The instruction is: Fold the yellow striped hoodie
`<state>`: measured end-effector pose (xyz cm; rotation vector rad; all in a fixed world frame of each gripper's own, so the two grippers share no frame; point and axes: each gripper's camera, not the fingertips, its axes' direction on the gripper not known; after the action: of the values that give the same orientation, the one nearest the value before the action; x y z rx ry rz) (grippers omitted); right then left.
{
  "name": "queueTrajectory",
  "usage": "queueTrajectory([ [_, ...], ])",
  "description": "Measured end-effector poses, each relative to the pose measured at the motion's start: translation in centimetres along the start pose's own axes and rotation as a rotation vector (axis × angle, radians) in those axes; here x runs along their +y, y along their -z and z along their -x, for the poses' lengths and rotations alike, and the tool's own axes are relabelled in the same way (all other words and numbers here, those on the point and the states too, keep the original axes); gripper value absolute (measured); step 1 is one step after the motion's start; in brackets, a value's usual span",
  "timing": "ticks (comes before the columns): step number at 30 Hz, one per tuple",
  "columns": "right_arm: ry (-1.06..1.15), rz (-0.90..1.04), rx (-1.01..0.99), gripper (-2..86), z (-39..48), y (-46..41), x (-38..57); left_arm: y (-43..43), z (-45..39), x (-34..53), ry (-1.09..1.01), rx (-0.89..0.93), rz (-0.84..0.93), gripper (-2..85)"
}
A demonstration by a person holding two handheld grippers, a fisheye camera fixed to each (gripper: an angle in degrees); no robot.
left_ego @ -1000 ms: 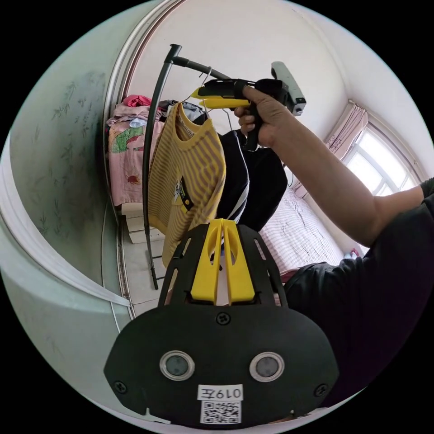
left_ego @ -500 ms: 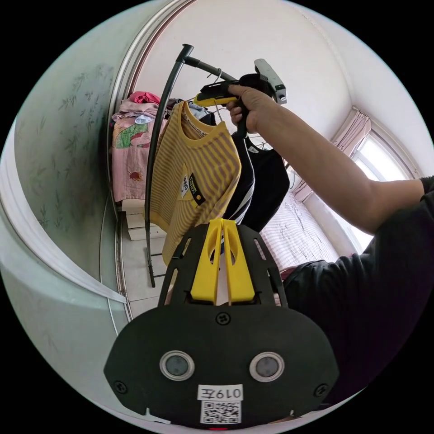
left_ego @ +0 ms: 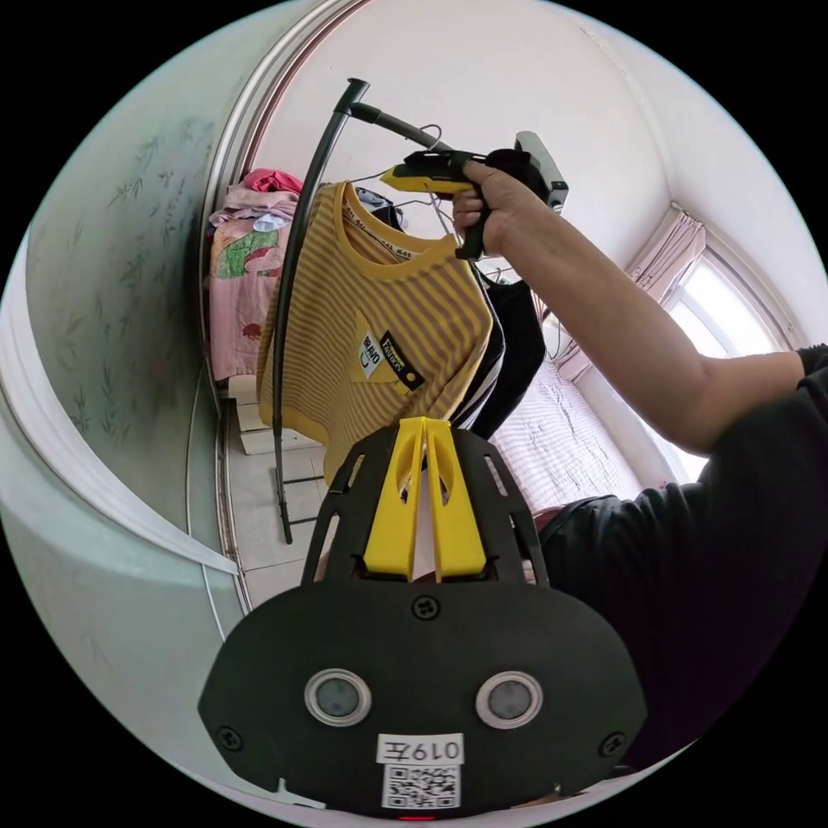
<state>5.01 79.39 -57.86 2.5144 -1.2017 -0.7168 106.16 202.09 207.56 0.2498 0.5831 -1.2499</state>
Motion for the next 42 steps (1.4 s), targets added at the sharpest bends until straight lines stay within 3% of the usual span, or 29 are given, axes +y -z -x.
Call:
queueTrajectory([
  [8,0.011,-0.018,-0.106,-0.9,-0.2,6.2,-0.1,4.6,0.9,-1.1,-0.019,0.016,-0.023,1.1],
  [16,0.097,0.032,-0.210,-0.9,1.0,14.2,4.9,12.8,-0.3,-4.1,-0.179,-0.222,-0.146,1.9],
  [26,0.189,0.002,-0.228,-1.0,-0.4,38.8,13.1,21.5,-5.4,-11.2,-0.405,-0.232,-0.171,10.4],
  [31,0.251,-0.007,-0.106,-1.0,3.2,52.7,19.0,23.0,-15.7,-15.0,-0.829,-0.226,-0.180,13.7],
  [34,0.275,-0.013,0.000,-1.0,7.0,61.2,22.7,21.6,-21.4,-17.0,-1.019,-0.068,0.001,12.1],
  [36,0.297,-0.015,0.108,-1.0,10.4,67.3,25.8,20.9,-24.6,-17.8,-1.087,0.040,0.077,9.3],
  [38,0.288,-0.014,0.193,-0.9,12.5,71.5,28.3,20.6,-28.0,-18.3,-1.127,0.016,0.082,5.4],
  [42,0.177,-0.033,0.418,-1.0,16.0,80.2,34.7,22.2,-36.2,-21.1,-1.127,0.283,0.149,1.5],
])
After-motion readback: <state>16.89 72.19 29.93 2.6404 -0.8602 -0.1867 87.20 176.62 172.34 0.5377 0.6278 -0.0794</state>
